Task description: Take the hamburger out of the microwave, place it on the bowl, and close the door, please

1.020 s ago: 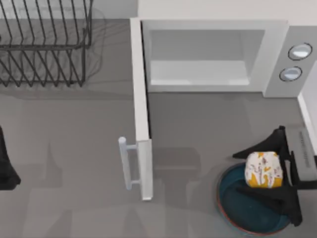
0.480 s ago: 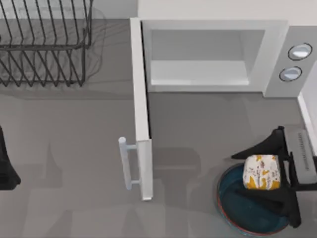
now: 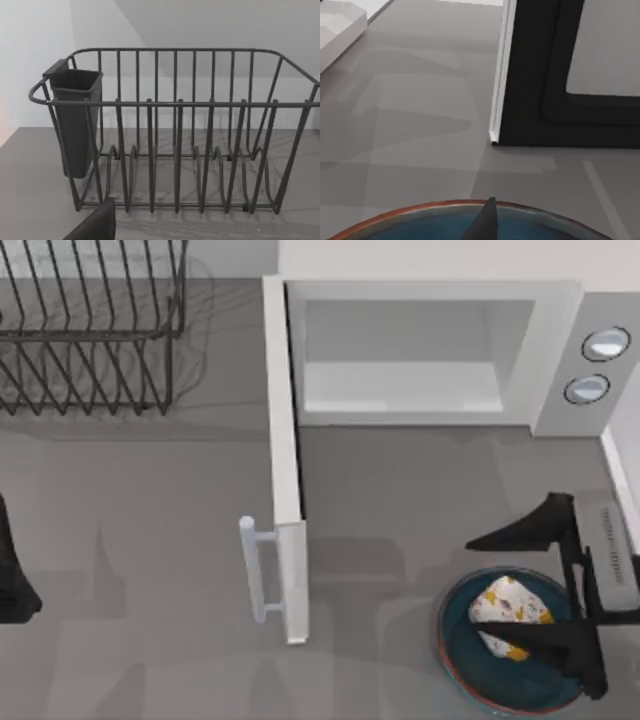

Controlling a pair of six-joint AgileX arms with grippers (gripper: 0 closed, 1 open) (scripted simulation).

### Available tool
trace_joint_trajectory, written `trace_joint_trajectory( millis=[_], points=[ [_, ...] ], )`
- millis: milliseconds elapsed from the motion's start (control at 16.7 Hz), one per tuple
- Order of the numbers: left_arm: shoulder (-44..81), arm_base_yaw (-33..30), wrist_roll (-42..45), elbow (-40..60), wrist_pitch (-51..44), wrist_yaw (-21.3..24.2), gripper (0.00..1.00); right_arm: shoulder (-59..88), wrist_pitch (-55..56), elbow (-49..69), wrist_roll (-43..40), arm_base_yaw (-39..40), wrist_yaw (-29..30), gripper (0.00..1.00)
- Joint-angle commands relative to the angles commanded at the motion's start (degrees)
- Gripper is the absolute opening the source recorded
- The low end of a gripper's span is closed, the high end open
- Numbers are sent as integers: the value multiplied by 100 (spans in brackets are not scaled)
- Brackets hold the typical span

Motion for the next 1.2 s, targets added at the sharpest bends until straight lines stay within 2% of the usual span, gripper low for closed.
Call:
trace_joint_trajectory(
  millis=[300, 540, 780, 1200],
  points=[
    [0, 0, 0, 0, 0, 0, 100, -533, 111, 217, 70, -144, 64, 100],
    [0, 0, 0, 0, 0, 0, 100, -1378, -384, 33, 337, -185, 670, 100],
    [0, 0, 0, 0, 0, 0, 100, -3189, -1335, -320, 849, -264, 1854, 100],
    [0, 0, 0, 0, 0, 0, 100, -7971, -3616, -1168, 2077, -454, 4705, 100]
  ],
)
